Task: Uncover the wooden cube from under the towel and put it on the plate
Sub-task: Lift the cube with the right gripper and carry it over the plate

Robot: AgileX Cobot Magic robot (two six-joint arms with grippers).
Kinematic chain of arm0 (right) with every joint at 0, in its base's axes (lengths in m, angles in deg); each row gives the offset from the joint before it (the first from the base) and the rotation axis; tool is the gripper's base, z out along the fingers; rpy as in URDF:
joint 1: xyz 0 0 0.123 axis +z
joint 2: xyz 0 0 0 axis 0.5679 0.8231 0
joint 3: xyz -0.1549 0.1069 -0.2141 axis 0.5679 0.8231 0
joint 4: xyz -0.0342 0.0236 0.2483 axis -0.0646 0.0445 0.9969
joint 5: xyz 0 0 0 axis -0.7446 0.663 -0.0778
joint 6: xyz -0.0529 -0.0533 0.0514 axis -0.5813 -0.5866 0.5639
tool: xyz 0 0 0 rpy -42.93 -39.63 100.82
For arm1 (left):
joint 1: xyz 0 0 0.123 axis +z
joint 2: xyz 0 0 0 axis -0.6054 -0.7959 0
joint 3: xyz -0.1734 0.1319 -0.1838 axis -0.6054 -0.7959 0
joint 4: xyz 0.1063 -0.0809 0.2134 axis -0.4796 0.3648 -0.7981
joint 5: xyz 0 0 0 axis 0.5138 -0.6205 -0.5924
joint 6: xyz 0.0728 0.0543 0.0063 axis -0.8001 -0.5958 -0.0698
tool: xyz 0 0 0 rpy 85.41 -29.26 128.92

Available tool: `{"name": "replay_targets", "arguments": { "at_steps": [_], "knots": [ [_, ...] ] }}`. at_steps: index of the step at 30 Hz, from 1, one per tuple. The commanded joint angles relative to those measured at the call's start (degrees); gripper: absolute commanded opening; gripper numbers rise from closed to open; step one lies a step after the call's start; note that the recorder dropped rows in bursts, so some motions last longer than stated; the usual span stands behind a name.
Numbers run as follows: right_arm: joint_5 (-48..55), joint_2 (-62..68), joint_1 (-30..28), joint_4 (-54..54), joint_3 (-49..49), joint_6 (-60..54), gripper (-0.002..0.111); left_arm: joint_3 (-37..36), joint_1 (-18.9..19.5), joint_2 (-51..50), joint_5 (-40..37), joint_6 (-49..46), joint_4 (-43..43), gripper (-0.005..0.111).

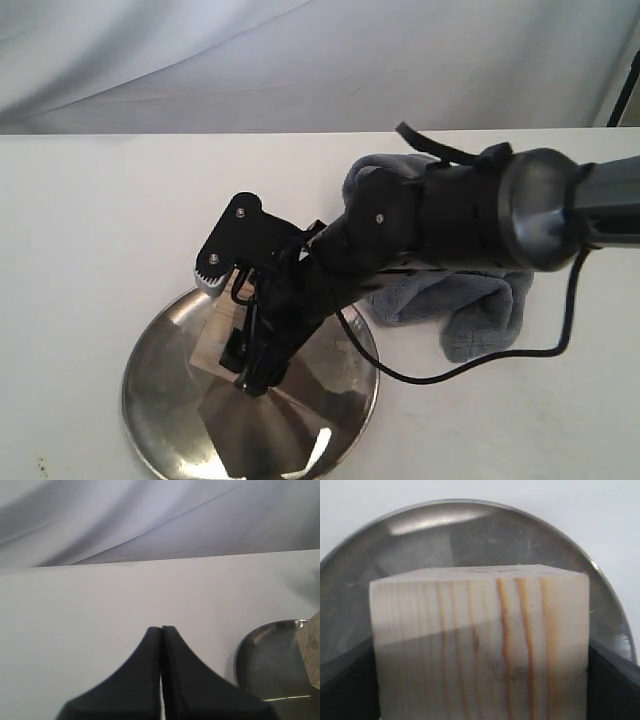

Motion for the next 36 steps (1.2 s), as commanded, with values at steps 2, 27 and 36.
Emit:
{"name": "replay_targets", "arguments": {
  "at_steps": [2, 27, 36],
  "knots": [
    [0.0, 3.1, 0.1, 0.1, -2.5, 0.0, 0.0, -0.2, -0.2, 0.2, 0.5, 0.1, 0.4, 0.0],
    [-1.2, 3.3, 0.1, -5.0, -2.5, 3.8, 0.085, -0.2, -0.2, 0.2, 0.5, 0.1, 0.4, 0.0],
    [-1.8, 3.3, 0.2, -7.8, -2.5, 3.8, 0.09, -0.2, -0.2, 0.2, 0.5, 0.1, 0.4, 0.0]
  ]
}}
